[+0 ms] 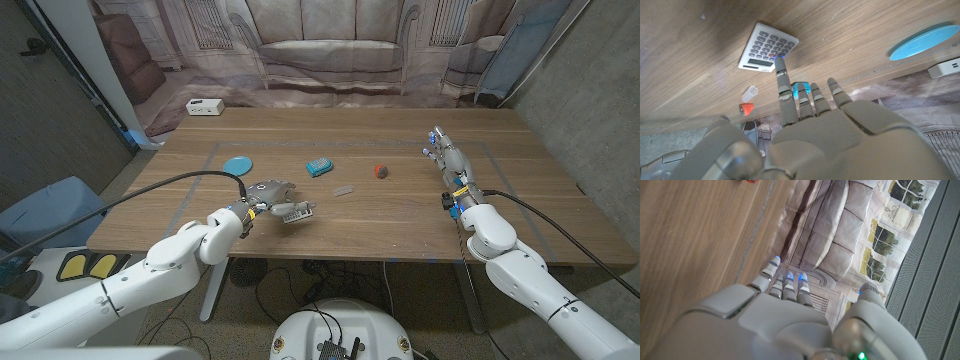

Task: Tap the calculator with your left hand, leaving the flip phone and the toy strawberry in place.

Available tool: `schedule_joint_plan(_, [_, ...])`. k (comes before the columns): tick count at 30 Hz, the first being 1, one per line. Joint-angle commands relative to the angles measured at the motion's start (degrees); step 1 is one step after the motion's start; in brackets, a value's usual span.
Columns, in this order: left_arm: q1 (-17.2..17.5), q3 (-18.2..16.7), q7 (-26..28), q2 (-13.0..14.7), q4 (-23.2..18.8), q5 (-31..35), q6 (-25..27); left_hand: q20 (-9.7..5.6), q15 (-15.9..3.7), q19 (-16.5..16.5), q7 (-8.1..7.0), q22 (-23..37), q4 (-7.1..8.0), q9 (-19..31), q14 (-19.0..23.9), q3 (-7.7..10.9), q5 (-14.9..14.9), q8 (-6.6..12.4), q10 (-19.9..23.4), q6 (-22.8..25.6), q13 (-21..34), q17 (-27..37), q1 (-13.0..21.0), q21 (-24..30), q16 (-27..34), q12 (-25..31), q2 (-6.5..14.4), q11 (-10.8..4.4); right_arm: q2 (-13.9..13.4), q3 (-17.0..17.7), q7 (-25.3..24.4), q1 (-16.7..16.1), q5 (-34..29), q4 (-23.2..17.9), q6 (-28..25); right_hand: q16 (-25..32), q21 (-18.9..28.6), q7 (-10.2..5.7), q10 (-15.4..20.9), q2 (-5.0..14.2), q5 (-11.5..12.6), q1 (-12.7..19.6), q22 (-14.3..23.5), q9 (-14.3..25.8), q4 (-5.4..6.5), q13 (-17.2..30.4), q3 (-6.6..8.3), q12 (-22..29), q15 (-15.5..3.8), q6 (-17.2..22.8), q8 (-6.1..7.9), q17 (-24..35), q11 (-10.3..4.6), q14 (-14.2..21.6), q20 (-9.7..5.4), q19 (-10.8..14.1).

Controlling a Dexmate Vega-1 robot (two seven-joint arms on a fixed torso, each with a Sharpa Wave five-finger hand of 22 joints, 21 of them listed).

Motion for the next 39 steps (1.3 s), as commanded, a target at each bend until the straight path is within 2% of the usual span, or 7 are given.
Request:
schedule_joint_plan(1, [-1.0, 1.1, -0.3, -0.8, 0.9, 0.6, -0.6, 0.38, -0.07, -0.2, -0.58, 0.2, -0.51, 0.1, 0.5, 0.09, 0.2, -0.47, 0.1, -0.7, 0.1, 0.0, 0.9, 0.5, 0.5, 0.2, 0.3, -0.15, 0.0, 0.4, -0.6, -0.6, -0.2, -0.4, 0.3, 0.0, -0.2, -0.05, 0.4, 0.32, -0.2, -0.1, 0.1, 0.2, -0.22, 0.1, -0.22, -0.1, 0.53, 0.6, -0.01, 0.0, 0.38, 0.2, 0.32, 0.2])
schedule_joint_plan(20, [-1.8, 1.9, -2.4, -1.1, 1.4, 0.4, -0.3, 0.54, -0.08, -0.4, -0.56, 0.2, -1.02, 0.1, 0.5, 0.36, 0.1, -0.54, -0.3, -0.7, 0.1, -0.1, 1.8, 0.5, 0.4, 0.1, 0.7, -0.32, -0.5, 0.8, -0.8, -1.3, 0.0, -1.3, -0.6, 0.0, -0.3, -0.06, 0.4, 0.36, -0.2, -0.1, 0.1, 0.2, -0.33, 0.1, -0.30, -0.2, 0.57, 0.7, -0.02, 0.0, 0.37, 0.2, 0.46, 0.1])
schedule_joint_plan(39, [-4.9, 4.0, -7.2, -2.0, 3.0, 0.6, 0.6, 0.48, 0.01, -0.6, 0.81, 0.2, -1.46, 0.1, 0.9, 0.44, -0.1, -0.28, 0.2, 0.3, 0.1, 0.0, 2.5, 0.5, 0.4, 0.3, 0.7, -0.16, -0.4, 0.6, -0.8, -0.8, 0.3, -1.2, -1.4, 0.0, -0.4, -0.05, 0.4, 0.41, -0.2, -0.1, 0.1, 0.2, -0.42, 0.1, -0.35, -0.2, 0.71, 0.7, -0.05, 0.0, 0.33, 0.2, 0.51, 0.2])
